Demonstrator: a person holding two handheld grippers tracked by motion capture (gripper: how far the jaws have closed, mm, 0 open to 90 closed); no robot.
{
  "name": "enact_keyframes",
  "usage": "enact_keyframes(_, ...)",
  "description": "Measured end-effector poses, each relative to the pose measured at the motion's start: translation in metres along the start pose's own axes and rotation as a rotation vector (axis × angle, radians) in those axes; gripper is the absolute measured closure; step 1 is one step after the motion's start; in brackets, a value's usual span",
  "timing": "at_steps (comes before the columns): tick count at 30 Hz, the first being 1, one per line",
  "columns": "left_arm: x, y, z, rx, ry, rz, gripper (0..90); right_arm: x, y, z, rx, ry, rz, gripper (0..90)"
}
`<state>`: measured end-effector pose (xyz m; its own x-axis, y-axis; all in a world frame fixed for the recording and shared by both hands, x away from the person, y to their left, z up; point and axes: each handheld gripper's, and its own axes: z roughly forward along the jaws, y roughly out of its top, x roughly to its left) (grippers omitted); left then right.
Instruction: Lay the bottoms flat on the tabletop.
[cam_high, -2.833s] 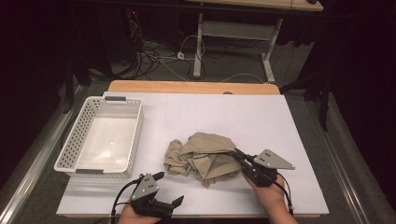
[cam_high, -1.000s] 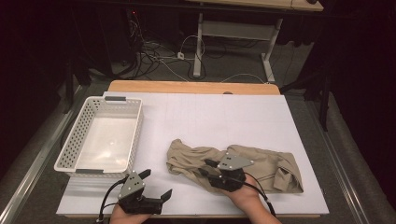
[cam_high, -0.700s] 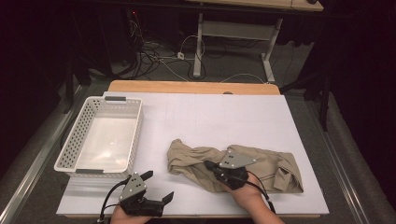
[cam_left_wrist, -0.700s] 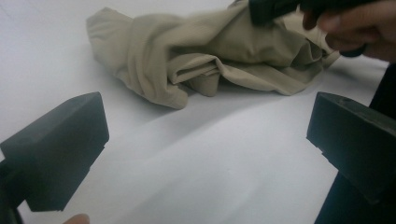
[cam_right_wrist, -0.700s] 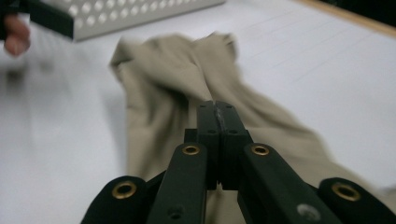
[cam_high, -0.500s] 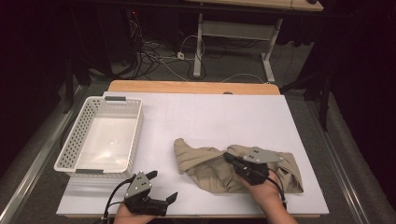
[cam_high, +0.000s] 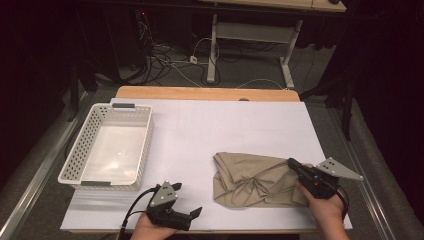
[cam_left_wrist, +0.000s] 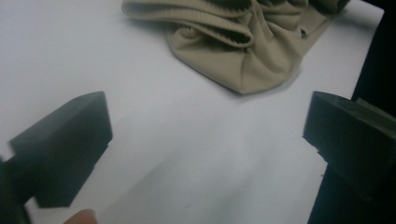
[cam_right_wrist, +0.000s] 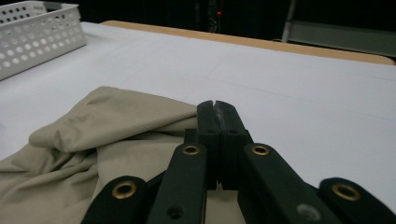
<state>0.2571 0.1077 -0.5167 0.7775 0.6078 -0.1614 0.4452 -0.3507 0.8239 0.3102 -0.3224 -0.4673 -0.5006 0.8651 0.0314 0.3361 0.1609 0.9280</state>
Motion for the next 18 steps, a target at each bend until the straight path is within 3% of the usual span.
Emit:
enact_keyframes(4, -0.018, 0.014, 0.024, 0.051, -0.055, 0.028, 12.3, -0.009, -0.008, -0.01, 0.013, -0.025, 0.008, 90.0)
enact_keyframes(6, -0.027, 0.025, 0.041, 0.068, -0.059, 0.039, 14.8, -0.009, -0.011, -0.011, 0.018, -0.021, 0.012, 90.0)
enact_keyframes(8, -0.035, 0.037, 0.061, 0.114, -0.01, 0.065, 17.8, -0.007, -0.012, -0.008, 0.023, -0.015, 0.013, 90.0)
enact_keyframes(11, -0.036, 0.049, 0.09, 0.224, 0.05, 0.062, 20.3, -0.001, -0.01, -0.004, 0.019, 0.0, -0.002, 90.0)
enact_keyframes(12, -0.037, 0.051, 0.093, 0.224, 0.077, 0.078, 24.0, 0.0, -0.01, -0.004, 0.017, 0.006, -0.001, 90.0)
enact_keyframes(14, -0.036, 0.052, 0.094, 0.21, 0.082, 0.087, 42.5, 0.002, -0.01, -0.003, 0.017, 0.021, 0.0, 90.0)
enact_keyframes(15, -0.035, 0.051, 0.092, 0.205, 0.08, 0.091, 56.4, 0.003, -0.011, -0.002, 0.018, 0.03, 0.0, 90.0)
enact_keyframes(17, -0.031, 0.048, 0.086, 0.191, 0.045, 0.074, 76.0, 0.006, -0.011, 0.001, 0.022, 0.044, -0.006, 90.0)
enact_keyframes(18, -0.03, 0.046, 0.082, 0.18, 0.033, 0.062, 80.9, 0.008, -0.011, 0.002, 0.025, 0.049, -0.011, 90.0)
